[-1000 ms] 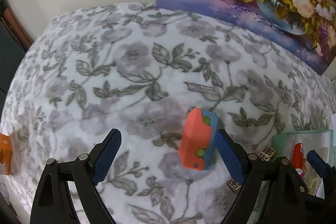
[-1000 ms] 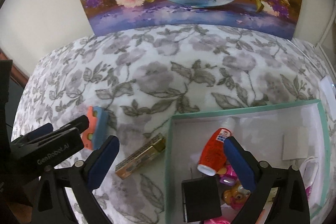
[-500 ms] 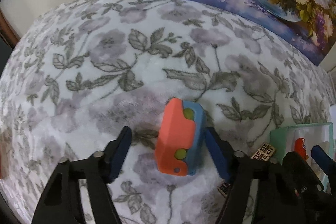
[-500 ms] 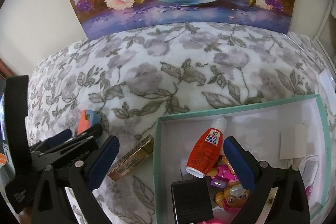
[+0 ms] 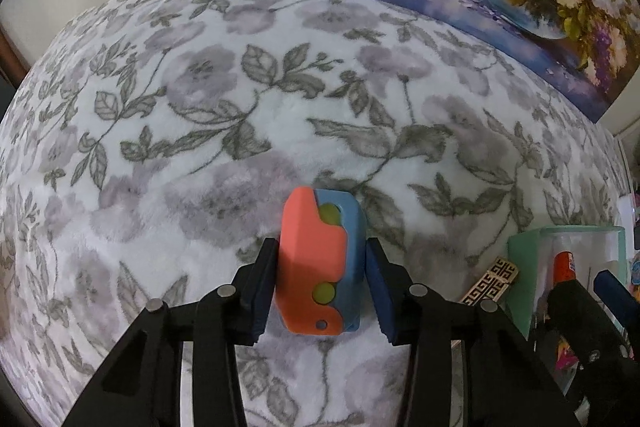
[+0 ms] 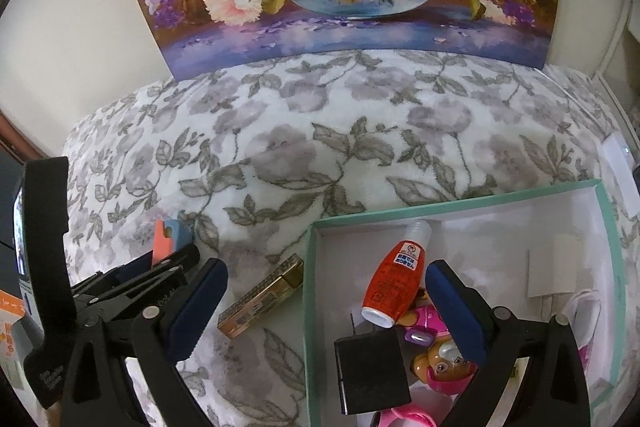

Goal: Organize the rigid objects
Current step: 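Grasp the coral-blue toy piece with the left tool while the right tool grasps the gold lighter, then lift and carry the gold lighter and coral-blue toy piece over the tray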

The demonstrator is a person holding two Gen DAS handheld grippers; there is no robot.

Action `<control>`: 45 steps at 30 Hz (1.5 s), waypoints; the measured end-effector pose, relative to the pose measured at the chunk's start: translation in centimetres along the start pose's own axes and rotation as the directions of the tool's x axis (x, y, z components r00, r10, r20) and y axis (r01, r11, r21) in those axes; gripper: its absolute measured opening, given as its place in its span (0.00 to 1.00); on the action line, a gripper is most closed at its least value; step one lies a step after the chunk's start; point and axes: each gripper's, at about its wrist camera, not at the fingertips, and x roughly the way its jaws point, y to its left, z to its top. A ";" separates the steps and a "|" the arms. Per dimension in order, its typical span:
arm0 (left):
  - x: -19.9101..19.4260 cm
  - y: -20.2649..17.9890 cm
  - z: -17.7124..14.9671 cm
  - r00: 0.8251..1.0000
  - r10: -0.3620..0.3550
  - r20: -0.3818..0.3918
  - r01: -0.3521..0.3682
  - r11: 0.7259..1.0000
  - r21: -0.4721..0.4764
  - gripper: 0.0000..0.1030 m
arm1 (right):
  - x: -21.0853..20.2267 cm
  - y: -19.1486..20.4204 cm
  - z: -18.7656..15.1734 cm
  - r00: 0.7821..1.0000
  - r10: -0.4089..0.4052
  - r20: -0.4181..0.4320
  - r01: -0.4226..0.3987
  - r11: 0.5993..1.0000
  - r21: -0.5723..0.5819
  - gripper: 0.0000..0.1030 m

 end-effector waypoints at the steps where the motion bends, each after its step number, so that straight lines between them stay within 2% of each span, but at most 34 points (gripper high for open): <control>1: -0.1 0.3 0.0 1.000 0.003 -0.004 -0.003 1.000 -0.006 0.44 | -0.1 0.1 0.0 1.000 0.000 0.000 0.000 1.000 -0.001 0.98; 5: -0.4 1.9 -0.3 0.999 0.025 -0.021 -0.026 0.999 -0.038 0.44 | -0.2 0.5 -0.1 1.000 0.008 0.003 -0.008 1.000 -0.001 0.93; 15: -1.2 6.0 -0.7 0.997 0.058 -0.045 -0.062 0.992 -0.106 0.44 | 0.5 2.3 -0.7 0.995 0.095 -0.036 -0.095 0.995 -0.016 0.64; 19: -1.5 6.8 -0.9 0.997 0.058 -0.047 -0.063 0.991 -0.116 0.44 | 1.2 3.1 -1.2 0.992 0.108 -0.068 -0.111 0.993 -0.030 0.52; 23: -2.0 7.8 -1.1 0.997 0.052 -0.049 -0.058 0.991 -0.119 0.44 | 1.2 3.7 -1.4 0.993 0.087 -0.079 -0.091 0.995 -0.050 0.46; 26: -1.9 7.7 -1.0 0.997 0.052 -0.050 -0.057 0.991 -0.119 0.44 | 0.9 4.2 -1.5 0.990 0.112 -0.084 -0.118 0.991 -0.060 0.45; 31: -1.6 6.8 -0.8 0.997 0.054 -0.052 -0.060 0.991 -0.123 0.44 | 1.1 5.1 -1.8 0.990 0.105 -0.099 -0.114 0.990 -0.088 0.45; 36: -1.8 7.1 -0.7 0.997 0.058 -0.051 -0.064 0.990 -0.129 0.44 | 2.3 4.8 -2.1 0.986 0.105 -0.131 -0.114 0.992 -0.059 0.45; 45: -1.0 6.7 -0.5 0.996 0.078 -0.049 -0.084 0.990 -0.117 0.44 | 4.9 4.8 -2.1 0.984 0.109 -0.139 -0.111 0.994 -0.006 0.44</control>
